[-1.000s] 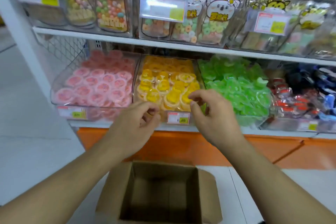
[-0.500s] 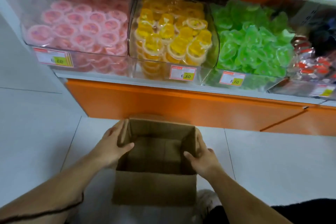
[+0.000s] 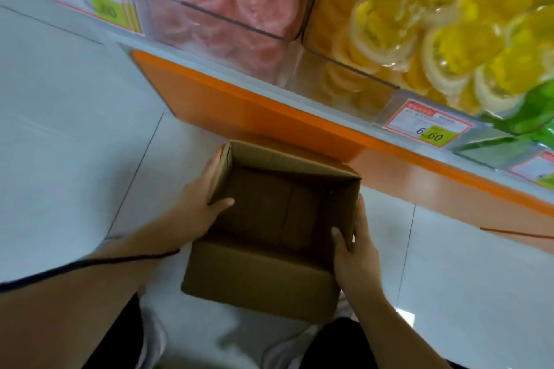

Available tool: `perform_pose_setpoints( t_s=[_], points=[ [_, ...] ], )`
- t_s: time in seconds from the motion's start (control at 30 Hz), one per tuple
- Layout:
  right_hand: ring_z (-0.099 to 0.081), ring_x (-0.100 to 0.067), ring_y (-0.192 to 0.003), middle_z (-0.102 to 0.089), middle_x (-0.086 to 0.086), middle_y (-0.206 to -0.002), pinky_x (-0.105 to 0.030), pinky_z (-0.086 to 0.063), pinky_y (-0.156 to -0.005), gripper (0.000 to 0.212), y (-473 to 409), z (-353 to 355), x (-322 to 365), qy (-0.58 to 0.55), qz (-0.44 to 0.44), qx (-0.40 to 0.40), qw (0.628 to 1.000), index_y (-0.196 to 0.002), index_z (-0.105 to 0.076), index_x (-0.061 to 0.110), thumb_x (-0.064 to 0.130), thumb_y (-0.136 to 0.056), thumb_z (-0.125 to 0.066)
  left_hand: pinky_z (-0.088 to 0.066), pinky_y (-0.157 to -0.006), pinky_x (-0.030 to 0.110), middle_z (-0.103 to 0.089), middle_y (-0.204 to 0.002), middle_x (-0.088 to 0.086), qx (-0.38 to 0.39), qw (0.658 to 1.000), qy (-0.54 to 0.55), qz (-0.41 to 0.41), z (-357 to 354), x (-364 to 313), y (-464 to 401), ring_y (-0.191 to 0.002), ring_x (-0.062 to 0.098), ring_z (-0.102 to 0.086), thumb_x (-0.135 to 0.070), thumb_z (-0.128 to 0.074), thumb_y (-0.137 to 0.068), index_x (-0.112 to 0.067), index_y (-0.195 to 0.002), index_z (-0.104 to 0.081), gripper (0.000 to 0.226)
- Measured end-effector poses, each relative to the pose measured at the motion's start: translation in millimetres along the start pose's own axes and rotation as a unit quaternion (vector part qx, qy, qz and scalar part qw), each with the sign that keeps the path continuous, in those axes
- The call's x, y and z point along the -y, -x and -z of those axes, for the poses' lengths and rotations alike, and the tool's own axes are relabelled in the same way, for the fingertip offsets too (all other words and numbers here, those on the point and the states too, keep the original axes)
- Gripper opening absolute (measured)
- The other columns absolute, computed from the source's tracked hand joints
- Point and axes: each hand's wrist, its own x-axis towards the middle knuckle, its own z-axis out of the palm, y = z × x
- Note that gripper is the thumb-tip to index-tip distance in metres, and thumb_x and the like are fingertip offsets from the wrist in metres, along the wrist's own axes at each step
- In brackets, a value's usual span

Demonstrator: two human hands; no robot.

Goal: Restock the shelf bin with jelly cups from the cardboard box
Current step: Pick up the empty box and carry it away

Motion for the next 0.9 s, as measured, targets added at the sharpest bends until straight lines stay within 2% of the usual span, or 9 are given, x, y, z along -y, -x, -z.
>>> perform_pose_setpoints(
  t_s=[0.07, 0.13, 0.17, 0.27, 0.37, 0.47, 0.6, 0.77, 0.9],
  points=[
    [-0.052, -0.031, -0.14, -0.048, 0.017, -0.154, -0.054, -0.043, -0.114, 0.07, 12, 1, 16, 0.01, -0.004, 0.012, 1.0, -0.154, -0.003, 0.068, 0.041, -0.108, -0.047, -0.048, -0.112, 0.043, -0.045, -0.156, -0.007, -0.011, 1.0, 0.027, -0.009, 14, -2, 16, -0.139, 0.012, -0.049, -0.028, -0.071, -0.095, -0.037, -0.164, -0.008, 0.094],
    [-0.051, -0.031, -0.141, -0.045, 0.017, -0.157, -0.057, -0.043, -0.114, 0.069, 25, 2, 37, 0.019, -0.003, 0.029, 0.999, -0.152, -0.001, 0.072, 0.044, -0.107, -0.046, -0.049, -0.107, 0.026, -0.045, -0.152, -0.019, -0.019, 0.998, 0.058, -0.013, 31, -10, 37, -0.136, -0.005, -0.047, -0.029, -0.073, -0.093, -0.039, -0.163, -0.013, 0.092],
    [-0.05, -0.031, -0.142, -0.043, 0.02, -0.157, -0.058, -0.043, -0.114, 0.068, 30, 1, 49, 0.022, 0.002, 0.04, 0.999, -0.151, -0.001, 0.073, 0.045, -0.107, -0.045, -0.047, -0.108, 0.026, -0.044, -0.153, -0.02, -0.024, 0.997, 0.074, -0.01, 41, -12, 49, -0.138, -0.005, -0.045, -0.029, -0.073, -0.093, -0.041, -0.162, -0.013, 0.093],
    [-0.05, -0.029, -0.142, -0.04, 0.02, -0.16, -0.056, -0.044, -0.112, 0.067, 49, -5, 92, 0.032, 0.022, 0.07, 0.997, -0.15, -0.001, 0.074, 0.047, -0.107, -0.045, -0.04, -0.117, 0.047, -0.038, -0.162, -0.015, -0.067, 0.996, 0.056, 0.03, 78, -20, 88, -0.143, 0.014, -0.044, -0.035, -0.07, -0.096, -0.055, -0.16, -0.002, 0.095],
    [-0.053, -0.028, -0.139, -0.043, 0.016, -0.16, -0.057, -0.047, -0.11, 0.067, 67, -20, 143, 0.055, 0.054, 0.103, 0.992, -0.148, 0.001, 0.076, 0.048, -0.107, -0.045, -0.044, -0.111, 0.045, -0.043, -0.157, -0.013, -0.13, 0.988, 0.029, 0.078, 121, -20, 133, -0.131, 0.018, -0.053, -0.039, -0.068, -0.097, -0.062, -0.156, 0.003, 0.095],
    [-0.056, -0.029, -0.137, -0.045, 0.015, -0.158, -0.06, -0.049, -0.108, 0.066, 84, -39, 197, 0.073, 0.089, 0.133, 0.984, -0.147, 0.0, 0.078, 0.051, -0.106, -0.045, -0.047, -0.106, 0.044, -0.046, -0.159, -0.002, -0.187, 0.974, 0.017, 0.126, 164, -16, 177, -0.132, 0.032, -0.057, -0.039, -0.068, -0.097, -0.067, -0.152, 0.007, 0.097],
    [-0.058, -0.028, -0.134, -0.051, 0.013, -0.155, -0.057, -0.053, -0.106, 0.07, 108, -62, 268, 0.095, 0.157, 0.173, 0.968, -0.151, -0.004, 0.072, 0.043, -0.108, -0.051, -0.051, -0.101, 0.048, -0.049, -0.157, 0.001, -0.261, 0.951, 0.027, 0.166, 216, -19, 234, -0.13, 0.036, -0.058, -0.038, -0.067, -0.098, -0.068, -0.152, 0.007, 0.096],
    [-0.047, -0.024, -0.144, -0.046, 0.011, -0.16, -0.046, -0.038, -0.119, 0.067, 138, -78, 348, 0.13, 0.24, 0.192, 0.943, -0.162, -0.02, 0.047, 0.037, -0.107, -0.056, -0.054, -0.098, 0.047, -0.049, -0.156, -0.006, -0.327, 0.929, 0.075, 0.157, 267, -32, 295, -0.129, 0.032, -0.059, -0.036, -0.067, -0.097, -0.07, -0.151, 0.003, 0.095],
    [-0.027, -0.023, -0.156, -0.025, 0.008, -0.171, -0.032, -0.016, -0.116, 0.072, 163, -81, 413, 0.189, 0.29, 0.193, 0.918, -0.166, -0.008, 0.041, 0.038, -0.108, -0.052, -0.051, -0.099, 0.042, -0.052, -0.152, -0.012, -0.367, 0.91, 0.103, 0.161, 302, -45, 325, -0.128, 0.029, -0.06, -0.033, -0.068, -0.097, -0.071, -0.151, -0.001, 0.094]
  ],
)
